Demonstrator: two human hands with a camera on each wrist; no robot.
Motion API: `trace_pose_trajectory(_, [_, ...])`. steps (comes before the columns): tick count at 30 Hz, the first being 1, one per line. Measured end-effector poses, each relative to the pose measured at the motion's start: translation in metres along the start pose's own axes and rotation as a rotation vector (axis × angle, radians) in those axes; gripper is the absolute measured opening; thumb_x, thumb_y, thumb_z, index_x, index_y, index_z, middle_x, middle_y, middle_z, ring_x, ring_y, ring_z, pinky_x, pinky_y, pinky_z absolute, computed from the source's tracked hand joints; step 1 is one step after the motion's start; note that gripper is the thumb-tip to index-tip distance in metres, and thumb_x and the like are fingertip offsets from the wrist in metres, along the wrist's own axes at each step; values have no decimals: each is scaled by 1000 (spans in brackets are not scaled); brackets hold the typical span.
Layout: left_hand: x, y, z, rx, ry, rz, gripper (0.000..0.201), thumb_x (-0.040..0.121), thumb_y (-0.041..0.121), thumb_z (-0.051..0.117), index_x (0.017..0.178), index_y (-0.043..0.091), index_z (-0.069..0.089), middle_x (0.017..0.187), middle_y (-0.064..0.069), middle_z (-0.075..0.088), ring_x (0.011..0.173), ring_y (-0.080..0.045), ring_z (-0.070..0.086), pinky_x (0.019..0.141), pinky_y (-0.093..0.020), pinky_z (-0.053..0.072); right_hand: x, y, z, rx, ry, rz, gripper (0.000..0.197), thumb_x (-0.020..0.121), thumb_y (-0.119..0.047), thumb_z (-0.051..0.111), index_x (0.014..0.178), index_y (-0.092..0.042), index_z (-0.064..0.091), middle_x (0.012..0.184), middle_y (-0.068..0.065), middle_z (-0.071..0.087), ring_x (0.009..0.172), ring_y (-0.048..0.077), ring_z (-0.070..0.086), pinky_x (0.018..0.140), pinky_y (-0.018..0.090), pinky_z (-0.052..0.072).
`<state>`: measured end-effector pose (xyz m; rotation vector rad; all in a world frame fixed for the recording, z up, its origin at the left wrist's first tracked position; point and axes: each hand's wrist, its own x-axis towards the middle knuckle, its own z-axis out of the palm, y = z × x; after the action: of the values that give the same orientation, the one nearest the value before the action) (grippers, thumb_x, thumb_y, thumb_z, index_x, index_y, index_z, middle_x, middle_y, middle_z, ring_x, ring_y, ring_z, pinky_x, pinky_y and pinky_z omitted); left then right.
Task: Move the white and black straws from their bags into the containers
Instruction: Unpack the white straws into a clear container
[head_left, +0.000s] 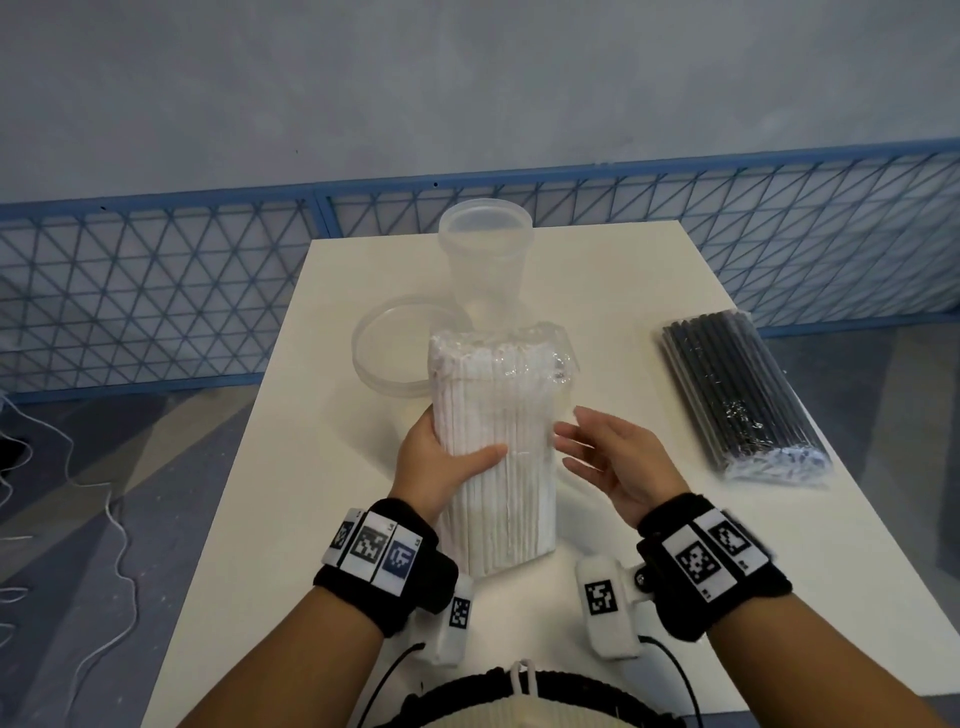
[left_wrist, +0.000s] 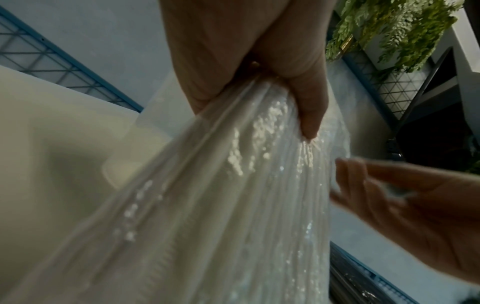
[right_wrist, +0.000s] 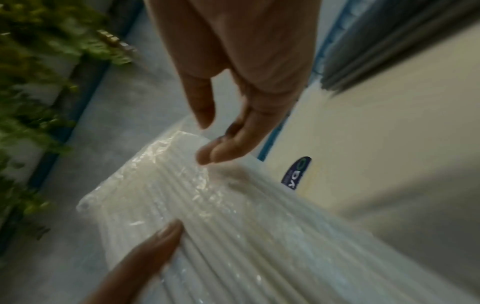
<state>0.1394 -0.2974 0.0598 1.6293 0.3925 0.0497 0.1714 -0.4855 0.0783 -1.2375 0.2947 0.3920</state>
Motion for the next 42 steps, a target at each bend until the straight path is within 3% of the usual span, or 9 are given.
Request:
trace_pose_trajectory(3, [0,1,-2,-21,-38,-24,63,53,23,90,108,22,60,108,-1,69,103,-20,65,93,-46,52,0,8,-7,-409,268,-386,49,80,-12,70,122,-15,46,110,6,53,83,10,60,78,28,53])
trace_pose_trajectory(6, [0,4,-3,-43,-82,-37,58,55,16,89,105,24,61,107,-1,69,102,-20,66,93,-46,53,5,3,-12,-1032,199,-1097,67,68,-12,78,125,-22,44,126,3,34,112,18,43,98,31,40])
trace_pose_trajectory(8, [0,5,-2,-52,-110,-41,61,52,20,86,107,23,61,108,-2,70,102,-20,66,92,-46,53,15,-1,-14,-1278,151,-1381,69,67,-10,76,126,-23,43,130,8,32,117,25,38,101,41,36])
trace_pose_trajectory(18, [3,6,-8,-82,-121,-79,61,56,11,87,111,16,61,109,-6,70,103,-22,66,94,-47,52,30,-16,-1,-1382,93,-1685,23,80,-22,69,100,-26,58,122,-1,51,113,22,48,105,52,27])
trace_pose_trajectory(27, [2,0,-9,-2,-132,-77,65,53,19,87,112,16,62,106,-4,72,100,-21,68,91,-46,54,19,-28,21,-1181,-162,-1413,3,92,-25,51,92,-27,49,90,-4,73,82,10,66,108,35,29])
trace_pose_trajectory(31, [1,-6,-15,22,-129,-106,74,48,23,87,116,14,59,111,-4,69,104,-22,65,94,-46,52,11,-54,24,-833,-13,-1130,9,91,-24,55,85,-32,52,86,0,70,81,16,65,84,40,52])
trace_pose_trajectory(35, [-3,-9,-20,52,-203,-109,83,43,28,88,118,15,56,114,-2,66,108,-19,62,94,-40,52,9,-92,26,-853,86,-1155,8,83,-20,67,84,-16,59,85,-8,63,73,13,58,73,24,47])
trace_pose_trajectory(39, [-3,-9,-21,29,-218,-101,89,37,33,87,119,14,57,114,-2,67,107,-18,63,91,-37,53,20,-118,33,-625,3,-706,22,76,-10,72,79,-20,52,69,-10,54,58,4,49,54,16,42])
trace_pose_trajectory(42, [-2,-7,-22,46,-246,-103,72,47,20,90,112,18,59,111,-1,67,107,-18,63,88,-33,53,22,-126,38,-244,-112,-424,25,79,3,64,82,-19,52,73,-6,55,58,7,50,60,19,45])
